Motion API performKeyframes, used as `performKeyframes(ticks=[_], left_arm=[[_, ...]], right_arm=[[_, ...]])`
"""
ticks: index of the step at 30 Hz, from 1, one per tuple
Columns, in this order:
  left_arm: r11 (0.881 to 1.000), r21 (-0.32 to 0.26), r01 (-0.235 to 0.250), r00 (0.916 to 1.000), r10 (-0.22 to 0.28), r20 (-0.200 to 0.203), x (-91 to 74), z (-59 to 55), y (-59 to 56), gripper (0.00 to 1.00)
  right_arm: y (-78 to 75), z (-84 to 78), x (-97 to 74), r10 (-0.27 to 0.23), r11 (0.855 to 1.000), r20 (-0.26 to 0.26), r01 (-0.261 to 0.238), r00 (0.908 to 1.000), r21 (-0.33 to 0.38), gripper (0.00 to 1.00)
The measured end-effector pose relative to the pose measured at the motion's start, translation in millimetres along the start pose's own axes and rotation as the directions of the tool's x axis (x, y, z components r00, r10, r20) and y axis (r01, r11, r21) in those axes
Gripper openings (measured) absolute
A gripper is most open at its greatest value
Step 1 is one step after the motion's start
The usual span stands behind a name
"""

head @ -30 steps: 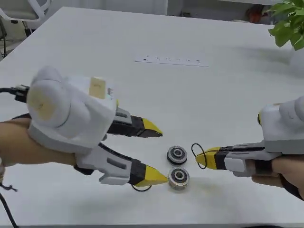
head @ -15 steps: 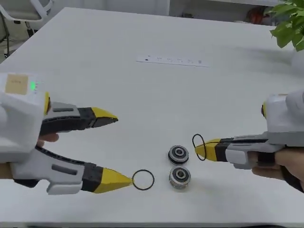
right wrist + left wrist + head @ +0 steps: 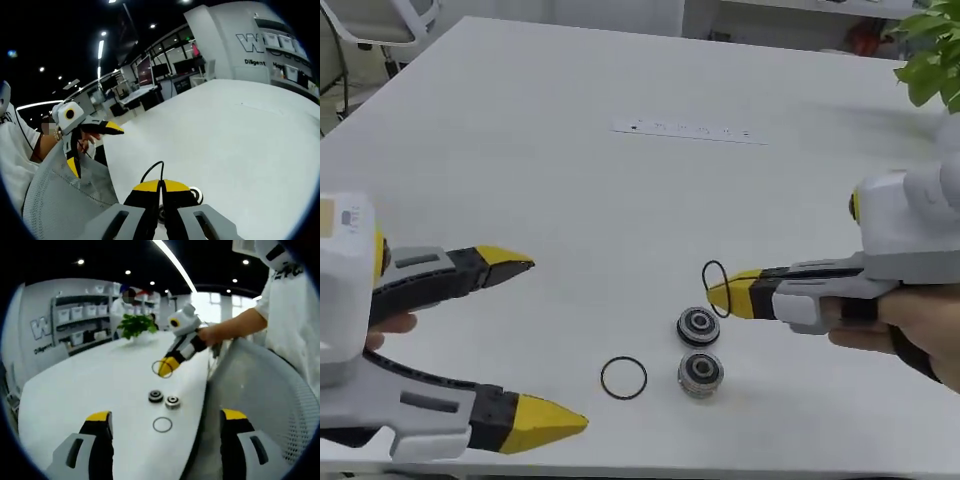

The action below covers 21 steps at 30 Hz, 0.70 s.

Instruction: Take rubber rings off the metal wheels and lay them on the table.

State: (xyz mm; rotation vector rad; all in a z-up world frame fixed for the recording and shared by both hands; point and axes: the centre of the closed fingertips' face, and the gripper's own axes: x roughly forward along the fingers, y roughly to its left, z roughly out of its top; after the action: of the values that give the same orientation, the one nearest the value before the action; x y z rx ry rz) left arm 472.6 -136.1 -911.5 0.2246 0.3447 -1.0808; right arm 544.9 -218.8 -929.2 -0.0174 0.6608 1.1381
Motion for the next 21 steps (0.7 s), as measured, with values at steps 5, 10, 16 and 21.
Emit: performKeyframes(ticks=[5,10,16,21], left_arm=[[1.000,-0.021,-0.001,0.9999,0.001,-0.015,2.7,-9.1,-5.7,0.94],[0.998,-0.048,-0.035,0.9993,0.035,-0.014,0.9,-12.0,0.7,0.97],[0.997,-0.061,-0.041,0.9990,0.039,-0.021,1.5,-14.2,1.4,0.92],[0.996,-0.074,-0.045,0.9987,0.043,-0.028,2.1,-16.4,1.8,0.92]], right_arm=[[6.4,4.7,18.9,0.027,0.999,-0.023,-0.028,0.9994,-0.029,0.00],[9.4,-5.0,40.1,0.047,0.998,-0.079,-0.050,0.9957,-0.031,0.00],[11.3,-22.5,54.6,0.051,0.998,-0.114,-0.056,0.9921,-0.041,0.00],[3.4,-55.5,57.1,0.020,0.996,-0.207,-0.038,0.9781,-0.084,0.00]])
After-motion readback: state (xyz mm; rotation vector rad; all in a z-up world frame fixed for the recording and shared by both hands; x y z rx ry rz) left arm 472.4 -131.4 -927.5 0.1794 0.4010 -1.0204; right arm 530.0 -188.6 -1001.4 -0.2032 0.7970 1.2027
